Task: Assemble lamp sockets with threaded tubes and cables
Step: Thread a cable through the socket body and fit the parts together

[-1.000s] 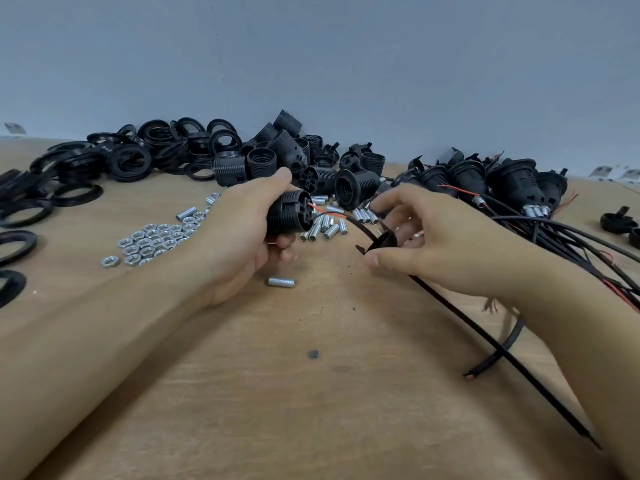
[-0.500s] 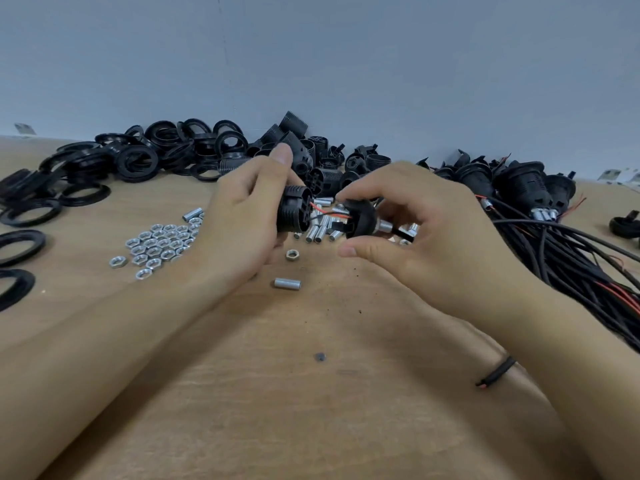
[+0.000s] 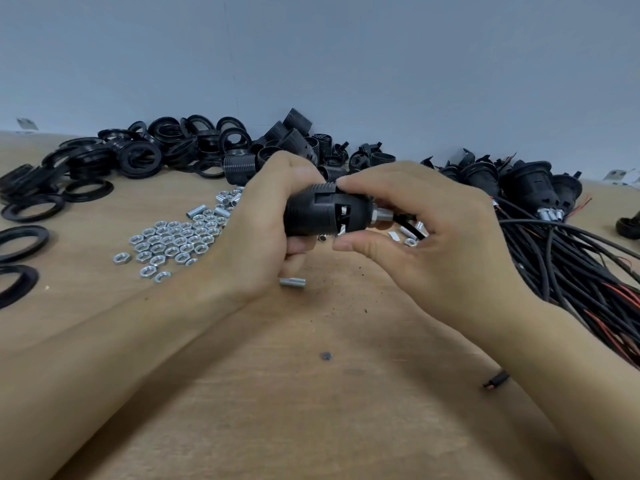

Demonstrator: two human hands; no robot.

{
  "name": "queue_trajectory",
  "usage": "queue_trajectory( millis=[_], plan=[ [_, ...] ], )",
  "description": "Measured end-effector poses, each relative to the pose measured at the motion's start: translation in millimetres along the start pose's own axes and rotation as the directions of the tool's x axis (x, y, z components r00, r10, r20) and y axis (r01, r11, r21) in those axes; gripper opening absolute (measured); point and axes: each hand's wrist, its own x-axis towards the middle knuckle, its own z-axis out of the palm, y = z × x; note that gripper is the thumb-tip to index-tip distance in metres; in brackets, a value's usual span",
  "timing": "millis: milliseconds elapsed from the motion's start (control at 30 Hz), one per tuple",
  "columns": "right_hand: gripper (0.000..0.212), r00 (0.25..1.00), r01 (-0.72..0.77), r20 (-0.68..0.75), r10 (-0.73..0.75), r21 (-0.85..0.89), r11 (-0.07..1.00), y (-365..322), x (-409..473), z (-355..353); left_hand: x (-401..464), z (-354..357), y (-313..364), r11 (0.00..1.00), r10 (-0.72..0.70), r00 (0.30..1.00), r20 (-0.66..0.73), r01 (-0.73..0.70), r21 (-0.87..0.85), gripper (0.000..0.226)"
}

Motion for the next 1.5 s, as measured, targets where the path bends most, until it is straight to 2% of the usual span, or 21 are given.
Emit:
queue_trajectory(
  millis=[67,133,233,333,400,467,567,700,800,900,1000,1167,1433,1500],
  plan=[
    [0.041,1.0,-0.01,-0.025,0.01,0.007,1.0,1,0,-1,-1,-3,2,0.996,-0.003,0.997,0.08,0.01,-0.089,0.014],
    [0.046,0.997,-0.072,-0.029,0.074,0.056,0.996,0,-1,-2,-3,-4,1,0.997,0.031,0.993,0.113,-0.022,-0.078,0.013],
    [0.044,0.985,-0.165,-0.022,0.17,0.154,0.974,-3,-1,-2,-4,-3,0,0.98,0.142,0.985,0.096,-0.154,0.129,0.027],
    [0.039,0.987,-0.16,-0.001,0.162,0.15,0.976,-4,-2,1,-4,-3,-5,0.885,0.297,0.954,0.041,-0.291,0.365,0.03],
    [0.045,0.99,-0.142,0.016,0.142,0.129,0.981,-4,-2,3,-3,-2,-6,0.831,0.362,0.932,0.005,-0.325,0.452,0.029],
    [0.05,0.992,-0.111,0.066,0.105,0.104,0.988,-3,-2,4,-2,-1,-7,0.82,0.391,0.92,-0.035,-0.331,0.467,0.029],
    [0.053,0.978,-0.169,0.14,0.152,0.114,0.979,0,-4,4,-1,-1,-6,0.878,0.328,0.942,-0.064,-0.28,0.387,0.033],
    [0.038,0.964,-0.244,0.156,0.216,0.195,0.95,2,-4,1,-1,-5,-3,0.93,0.203,0.978,-0.056,-0.175,0.322,0.04],
    [0.035,0.965,-0.248,0.141,0.22,0.231,0.941,-1,-3,0,-1,-6,-5,0.921,0.189,0.981,-0.048,-0.16,0.354,0.03],
    [0.038,0.966,-0.253,0.125,0.227,0.262,0.931,-2,-4,4,0,-6,-6,0.94,0.165,0.984,-0.072,-0.135,0.313,0.027],
    [0.04,0.965,-0.255,0.132,0.228,0.259,0.931,1,-7,6,0,-6,-6,0.943,0.14,0.988,-0.058,-0.115,0.312,0.03],
    [0.037,0.954,-0.295,0.161,0.253,0.364,0.883,2,-11,8,-3,-3,-5,0.944,0.157,0.986,-0.05,-0.135,0.301,0.036],
    [0.036,0.953,-0.296,0.16,0.256,0.325,0.898,1,-12,8,-2,-1,-7,0.976,0.074,0.996,-0.043,-0.064,0.207,0.037],
    [0.036,0.951,-0.291,0.185,0.247,0.272,0.917,3,-10,8,0,-2,-9,0.981,0.049,0.997,-0.052,-0.038,0.192,0.037]
  ],
)
